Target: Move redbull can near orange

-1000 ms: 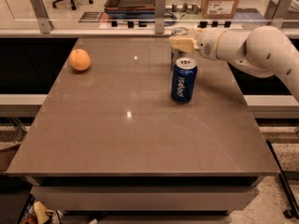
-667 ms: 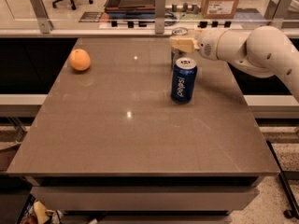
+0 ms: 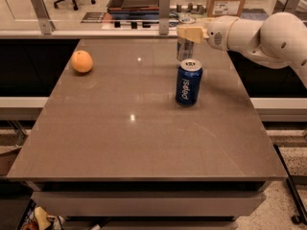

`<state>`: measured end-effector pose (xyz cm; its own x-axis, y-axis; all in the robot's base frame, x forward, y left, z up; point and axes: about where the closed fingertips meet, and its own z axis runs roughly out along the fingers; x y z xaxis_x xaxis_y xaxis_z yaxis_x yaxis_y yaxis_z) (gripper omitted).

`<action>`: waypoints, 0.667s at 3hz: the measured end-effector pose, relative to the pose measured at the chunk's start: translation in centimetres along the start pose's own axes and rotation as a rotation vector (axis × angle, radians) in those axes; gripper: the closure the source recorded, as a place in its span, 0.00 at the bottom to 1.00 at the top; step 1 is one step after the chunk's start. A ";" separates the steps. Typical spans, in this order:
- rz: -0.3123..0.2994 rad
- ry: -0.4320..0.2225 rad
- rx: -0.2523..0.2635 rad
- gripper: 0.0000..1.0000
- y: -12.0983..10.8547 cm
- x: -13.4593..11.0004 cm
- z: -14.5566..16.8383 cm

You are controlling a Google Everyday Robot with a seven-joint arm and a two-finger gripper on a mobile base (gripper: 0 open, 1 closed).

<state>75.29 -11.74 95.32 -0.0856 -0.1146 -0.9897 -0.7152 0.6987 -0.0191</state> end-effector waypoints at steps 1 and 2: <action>0.023 -0.016 0.002 1.00 0.2 -1.7 -0.4; 0.029 -0.004 0.008 1.00 1.9 -3.5 -0.6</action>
Offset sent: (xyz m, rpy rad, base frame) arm -0.0359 0.0267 0.0585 0.0070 0.0337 -0.0245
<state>73.77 -10.44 98.80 -0.1032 -0.0912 -0.9905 -0.7071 0.7071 0.0086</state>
